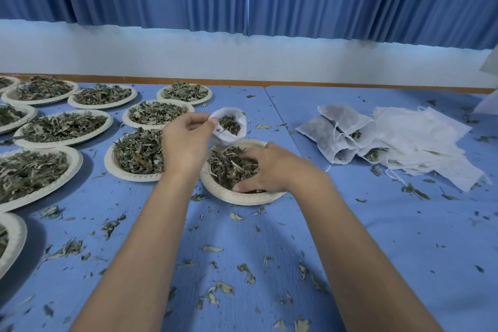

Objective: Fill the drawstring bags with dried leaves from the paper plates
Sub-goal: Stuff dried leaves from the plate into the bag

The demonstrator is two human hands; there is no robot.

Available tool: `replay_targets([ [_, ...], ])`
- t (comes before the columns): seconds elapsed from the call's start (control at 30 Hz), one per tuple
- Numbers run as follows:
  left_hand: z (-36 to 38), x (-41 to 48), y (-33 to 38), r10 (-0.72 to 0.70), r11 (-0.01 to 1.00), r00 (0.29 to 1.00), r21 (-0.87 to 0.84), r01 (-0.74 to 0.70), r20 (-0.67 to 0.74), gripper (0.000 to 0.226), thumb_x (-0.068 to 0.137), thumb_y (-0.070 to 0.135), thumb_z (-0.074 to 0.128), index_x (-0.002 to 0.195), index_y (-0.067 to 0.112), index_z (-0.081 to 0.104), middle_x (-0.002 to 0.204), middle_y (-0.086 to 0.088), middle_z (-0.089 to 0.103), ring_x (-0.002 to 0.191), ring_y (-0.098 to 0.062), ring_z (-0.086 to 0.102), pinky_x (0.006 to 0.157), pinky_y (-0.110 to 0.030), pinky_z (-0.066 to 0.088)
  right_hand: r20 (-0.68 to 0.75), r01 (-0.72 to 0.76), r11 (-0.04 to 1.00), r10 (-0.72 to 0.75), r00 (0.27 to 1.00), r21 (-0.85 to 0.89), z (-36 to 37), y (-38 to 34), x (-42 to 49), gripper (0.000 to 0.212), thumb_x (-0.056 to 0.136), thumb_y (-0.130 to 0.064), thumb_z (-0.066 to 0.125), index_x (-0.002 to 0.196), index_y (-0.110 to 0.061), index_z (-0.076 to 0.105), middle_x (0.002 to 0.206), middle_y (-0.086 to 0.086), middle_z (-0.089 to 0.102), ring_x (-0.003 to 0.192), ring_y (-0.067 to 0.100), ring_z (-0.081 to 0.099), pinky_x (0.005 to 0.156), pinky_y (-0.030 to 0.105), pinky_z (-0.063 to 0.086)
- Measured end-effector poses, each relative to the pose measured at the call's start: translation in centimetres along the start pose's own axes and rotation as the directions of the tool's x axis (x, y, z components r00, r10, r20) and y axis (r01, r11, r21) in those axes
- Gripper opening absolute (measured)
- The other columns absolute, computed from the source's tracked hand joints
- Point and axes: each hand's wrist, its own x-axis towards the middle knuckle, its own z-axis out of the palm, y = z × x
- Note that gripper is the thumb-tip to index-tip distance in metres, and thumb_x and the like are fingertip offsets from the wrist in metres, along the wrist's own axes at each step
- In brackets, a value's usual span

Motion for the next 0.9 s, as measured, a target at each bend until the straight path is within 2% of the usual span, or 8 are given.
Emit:
replay_targets([
  [0.23,-0.2,-0.1,0.3,-0.063,0.996,0.998,-0.059,0.062,-0.006,0.006,0.089,0.020,0.066,0.084,0.022,0.063,0.077,0.010,0.058,0.068,-0.001,0.053,0.064,-0.021,0.045,-0.222,0.068,0.997,-0.060,0.973,0.027,0.8,0.0,0.9,0.044,0.083,-0.021,0.072,0.125,-0.027,0.060,0.122,0.007,0.058,0.110,0.023,0.054,0.082,0.029,0.045],
  [0.37,-0.1,-0.1,0.1,-0.068,0.995,0.998,-0.081,0.066,-0.016,0.012,0.088,0.021,0.067,0.079,0.026,0.061,0.075,0.011,0.057,0.065,0.000,0.053,0.063,-0.020,0.044,-0.368,0.066,0.993,-0.026,0.929,0.097,1.9,0.2,1.4,0.033,0.089,-0.015,0.063,0.121,-0.023,0.063,0.122,0.007,0.061,0.109,0.024,0.057,0.090,0.034,0.048],
  [0.47,0.1,-0.2,0.0,-0.077,0.992,0.997,-0.099,0.073,-0.030,0.003,0.088,0.019,0.067,0.088,0.021,0.063,0.077,0.008,0.059,0.066,-0.005,0.055,0.062,-0.020,0.045,-0.458,0.106,0.948,0.046,0.888,0.301,1.7,0.5,1.4,0.035,0.088,-0.015,0.064,0.123,-0.021,0.063,0.119,0.005,0.065,0.106,0.021,0.059,0.088,0.029,0.047],
  [0.6,0.4,-0.4,0.1,-0.099,0.982,0.995,-0.166,0.096,-0.014,0.012,0.090,0.012,0.064,0.083,0.020,0.060,0.079,0.002,0.063,0.064,-0.009,0.062,0.056,-0.018,0.052,-0.425,0.135,0.904,0.056,0.903,0.406,1.6,1.0,1.3,0.045,0.089,-0.019,0.065,0.132,-0.022,0.053,0.118,0.008,0.063,0.068,0.015,0.055,0.059,0.021,0.041],
  [0.67,0.5,-0.5,0.2,-0.111,0.972,0.994,-0.212,0.105,-0.017,0.015,0.090,0.009,0.064,0.080,0.019,0.059,0.078,0.000,0.063,0.066,-0.012,0.063,0.067,-0.023,0.056,-0.453,0.127,0.909,0.074,0.888,0.396,1.6,1.0,1.3,0.038,0.089,-0.020,0.065,0.127,-0.020,0.058,0.115,0.008,0.065,0.069,0.018,0.054,0.064,0.022,0.040],
  [0.77,0.6,-0.5,0.2,-0.093,0.962,0.995,-0.261,0.083,-0.026,0.015,0.090,0.007,0.064,0.080,0.017,0.058,0.081,-0.002,0.062,0.070,-0.013,0.065,0.067,-0.020,0.057,-0.518,0.180,0.866,0.103,0.849,0.467,0.9,0.9,1.1,0.030,0.086,-0.020,0.070,0.115,-0.017,0.068,0.110,0.005,0.068,0.070,0.007,0.053,0.057,0.009,0.036],
  [0.83,0.6,-0.5,0.1,-0.067,0.962,0.997,-0.268,0.056,-0.033,0.015,0.090,0.007,0.063,0.080,0.017,0.059,0.083,-0.003,0.063,0.074,-0.013,0.066,0.070,-0.020,0.057,-0.471,0.202,0.805,0.107,0.875,0.558,0.0,1.2,0.7,0.025,0.081,-0.020,0.074,0.107,-0.020,0.072,0.109,0.002,0.069,0.068,0.002,0.054,0.052,0.003,0.037],
  [0.9,0.8,-0.5,-0.2,-0.057,0.964,0.998,-0.260,0.044,-0.041,0.014,0.090,0.006,0.063,0.081,0.016,0.060,0.084,-0.004,0.063,0.077,-0.014,0.067,0.073,-0.022,0.057,-0.357,0.196,0.738,0.064,0.932,0.646,-0.7,1.3,0.1,0.019,0.078,-0.018,0.077,0.095,-0.025,0.072,0.099,0.004,0.071,0.058,0.003,0.054,0.052,0.008,0.040],
])
